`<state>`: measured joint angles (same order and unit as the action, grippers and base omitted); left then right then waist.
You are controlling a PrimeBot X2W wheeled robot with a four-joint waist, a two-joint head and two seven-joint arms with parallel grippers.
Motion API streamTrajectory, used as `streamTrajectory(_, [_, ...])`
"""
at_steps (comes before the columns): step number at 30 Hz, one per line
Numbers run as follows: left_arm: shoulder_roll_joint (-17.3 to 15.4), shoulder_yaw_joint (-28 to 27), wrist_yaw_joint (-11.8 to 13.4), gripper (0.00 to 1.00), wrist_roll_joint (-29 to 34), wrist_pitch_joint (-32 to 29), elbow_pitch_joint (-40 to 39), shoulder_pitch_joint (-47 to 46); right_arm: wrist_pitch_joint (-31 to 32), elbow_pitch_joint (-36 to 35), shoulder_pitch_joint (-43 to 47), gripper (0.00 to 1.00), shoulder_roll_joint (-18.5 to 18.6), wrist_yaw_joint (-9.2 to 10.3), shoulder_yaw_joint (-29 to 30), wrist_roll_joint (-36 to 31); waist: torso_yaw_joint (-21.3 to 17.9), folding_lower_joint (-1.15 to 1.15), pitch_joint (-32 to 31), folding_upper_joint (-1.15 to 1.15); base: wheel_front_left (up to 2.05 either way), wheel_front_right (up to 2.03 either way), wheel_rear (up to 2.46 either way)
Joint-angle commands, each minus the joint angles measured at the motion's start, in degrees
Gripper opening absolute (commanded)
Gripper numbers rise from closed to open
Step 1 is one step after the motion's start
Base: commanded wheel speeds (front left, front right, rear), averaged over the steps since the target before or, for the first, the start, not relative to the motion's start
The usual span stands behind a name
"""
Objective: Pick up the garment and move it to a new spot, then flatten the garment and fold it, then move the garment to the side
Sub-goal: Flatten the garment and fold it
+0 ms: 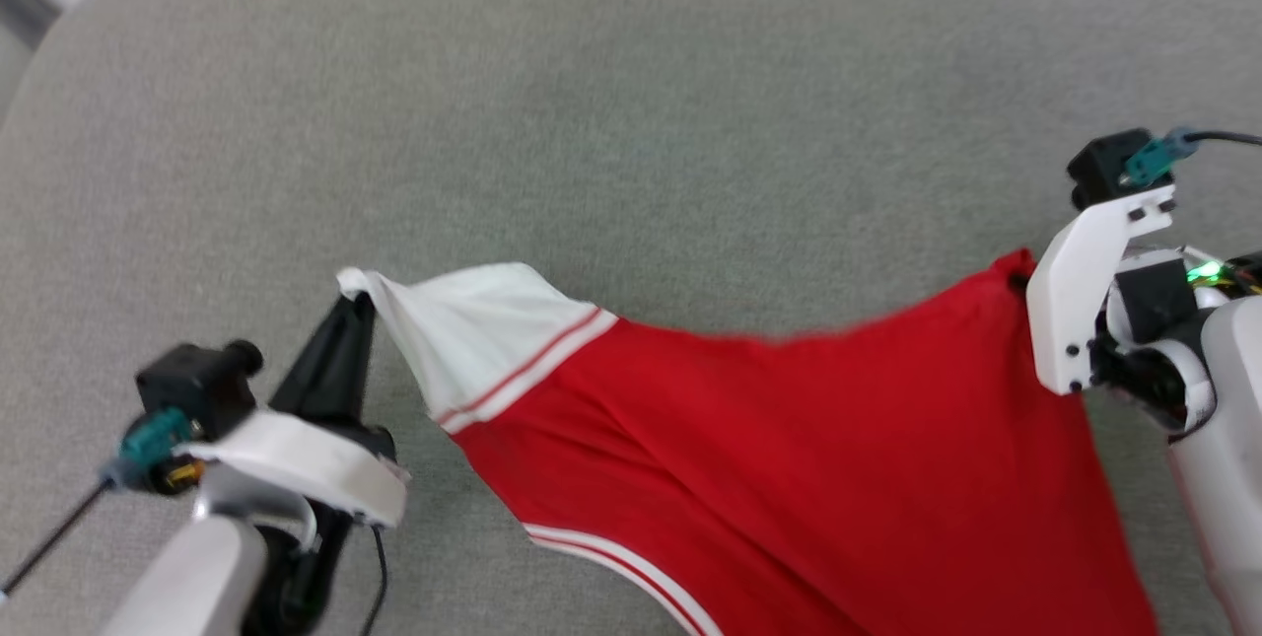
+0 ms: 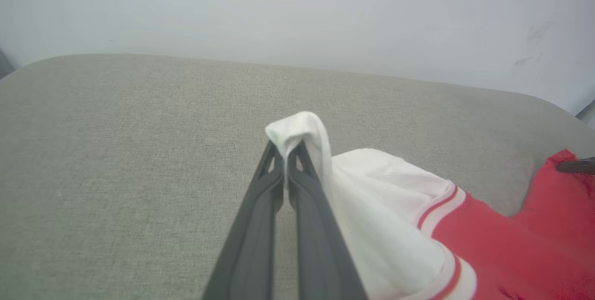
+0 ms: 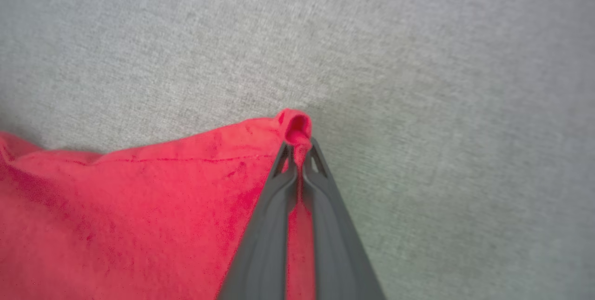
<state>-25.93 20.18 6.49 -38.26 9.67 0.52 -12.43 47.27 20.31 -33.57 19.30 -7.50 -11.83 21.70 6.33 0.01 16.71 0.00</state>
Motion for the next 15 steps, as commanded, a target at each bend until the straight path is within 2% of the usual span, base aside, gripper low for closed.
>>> streamTrajectory(1, [-0.7,-0.7,-0.3,0.00,-0.2,-0.2,0.5,-2.0,-1.7,0.7,-1.3,0.00,-0.6,0.02,1.0,-0.9,-1.9,-0.01,-3.5,0.00,0.00,0.00,0.00])
streamTrajectory(9, [-0.5,-2.5,-3.2,0.00,-3.9,-4.6,7.1,-14.6,-12.6,6.1,-5.5,0.00,-5.5,0.02,8.5,-5.9,-5.0,-0.01,-9.2,0.00,0.00,0.00,0.00])
streamTrajectory(15, [0.2,-1.4,-5.0,0.00,-2.4,-7.0,16.8,-28.4,-18.2,10.5,-12.4,0.00,-7.2,0.03,12.3,-9.5,-6.4,-0.01,-9.3,0.00,0.00,0.00,0.00])
